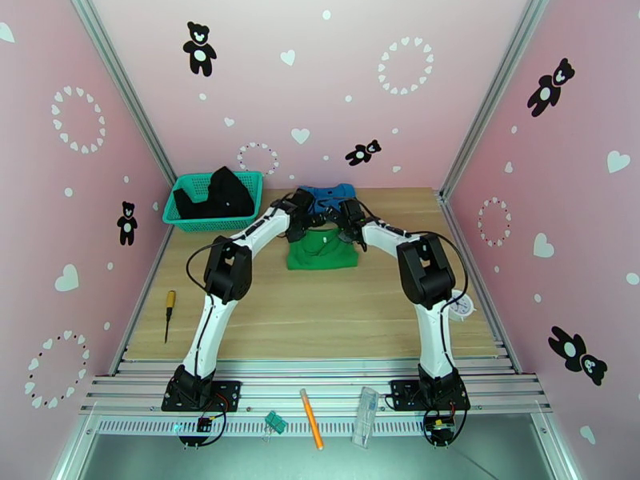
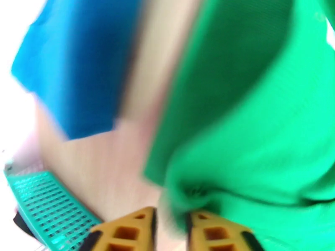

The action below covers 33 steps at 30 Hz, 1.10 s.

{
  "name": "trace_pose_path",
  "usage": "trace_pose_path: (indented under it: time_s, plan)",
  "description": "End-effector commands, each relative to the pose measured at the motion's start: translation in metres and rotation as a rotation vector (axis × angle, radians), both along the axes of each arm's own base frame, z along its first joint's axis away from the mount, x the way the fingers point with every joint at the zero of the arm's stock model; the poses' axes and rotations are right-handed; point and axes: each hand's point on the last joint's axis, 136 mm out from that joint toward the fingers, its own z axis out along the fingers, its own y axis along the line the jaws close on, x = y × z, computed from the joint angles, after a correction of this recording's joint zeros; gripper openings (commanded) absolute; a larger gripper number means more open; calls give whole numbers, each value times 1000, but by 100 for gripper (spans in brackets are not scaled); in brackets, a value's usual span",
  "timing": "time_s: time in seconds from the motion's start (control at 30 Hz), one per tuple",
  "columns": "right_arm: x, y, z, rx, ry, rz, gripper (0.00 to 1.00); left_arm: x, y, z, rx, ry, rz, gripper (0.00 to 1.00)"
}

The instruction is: Fold and stack the mixed laundry pile

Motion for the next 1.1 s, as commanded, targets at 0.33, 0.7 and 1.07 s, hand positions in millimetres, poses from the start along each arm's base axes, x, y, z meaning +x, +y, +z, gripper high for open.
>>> trace_pose_path:
  time_s: [0.33, 0.7, 1.07]
  plan:
    - [-69, -35, 135, 304, -152, -90, 60, 14, 9, 123, -272, -282, 233, 76]
    - [-179, -12, 176, 560, 64, -51, 63, -106, 33, 192, -755, -194, 463, 79]
    - [-138, -6, 64, 612, 363, -545, 64, -120, 23, 37, -730, 224, 896, 77]
